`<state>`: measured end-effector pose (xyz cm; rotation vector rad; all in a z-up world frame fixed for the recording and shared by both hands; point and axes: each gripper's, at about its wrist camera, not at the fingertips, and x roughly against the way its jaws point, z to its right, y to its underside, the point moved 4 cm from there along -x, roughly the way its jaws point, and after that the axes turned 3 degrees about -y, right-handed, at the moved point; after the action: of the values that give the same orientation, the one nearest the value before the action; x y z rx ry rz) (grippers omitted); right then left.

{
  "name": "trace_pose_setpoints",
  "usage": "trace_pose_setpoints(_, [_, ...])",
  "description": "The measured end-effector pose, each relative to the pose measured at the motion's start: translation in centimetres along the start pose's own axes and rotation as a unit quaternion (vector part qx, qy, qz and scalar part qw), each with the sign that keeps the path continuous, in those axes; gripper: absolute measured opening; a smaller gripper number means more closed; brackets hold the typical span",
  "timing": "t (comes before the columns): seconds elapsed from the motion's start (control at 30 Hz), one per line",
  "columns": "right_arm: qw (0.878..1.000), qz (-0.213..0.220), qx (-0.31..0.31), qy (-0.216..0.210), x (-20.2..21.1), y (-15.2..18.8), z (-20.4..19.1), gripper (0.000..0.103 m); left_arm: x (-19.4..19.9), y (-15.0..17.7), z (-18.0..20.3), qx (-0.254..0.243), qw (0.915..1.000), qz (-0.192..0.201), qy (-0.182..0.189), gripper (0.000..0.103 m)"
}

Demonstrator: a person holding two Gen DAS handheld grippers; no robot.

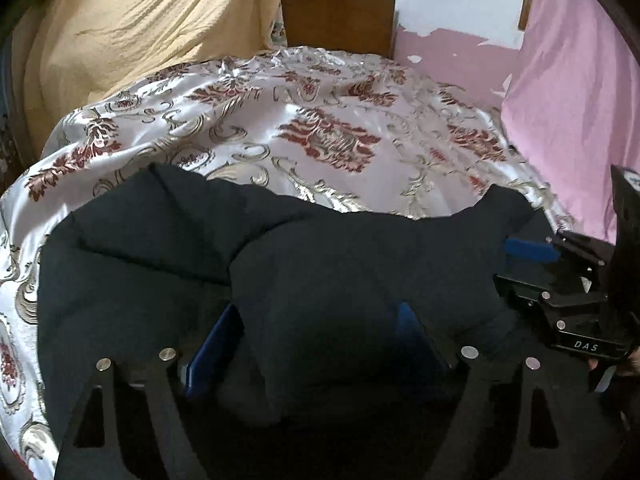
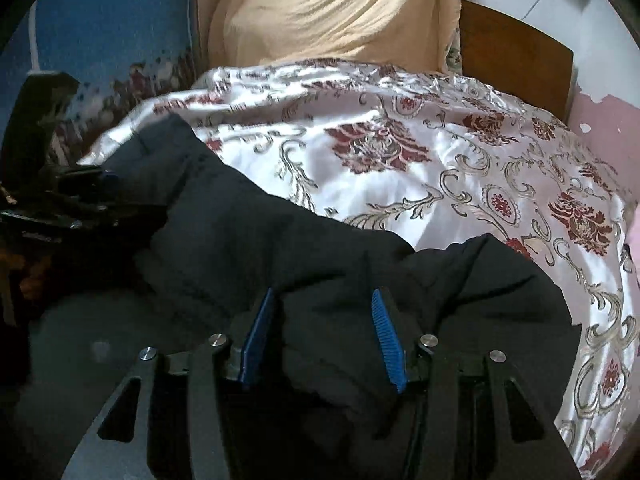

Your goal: Fold large clothes

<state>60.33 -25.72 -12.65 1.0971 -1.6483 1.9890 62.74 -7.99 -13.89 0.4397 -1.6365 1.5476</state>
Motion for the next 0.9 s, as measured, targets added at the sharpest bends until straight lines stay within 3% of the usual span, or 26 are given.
trace_pose_setpoints(0.23, [1.000,0.001,-0.023,0.003,-2.8,-0.1,0.9,0.046,-2.5,0.0,0.0,-0.001,0.9997,0.005,-0.024,0.086])
trace_pose_setpoints(0.9, [0.998,0.043,-0.045,-0.002,-3.4,0.8,1.2,0.047,-2.4,0.4,-0.4,0.018,0.9987,0.049,0.001,0.088])
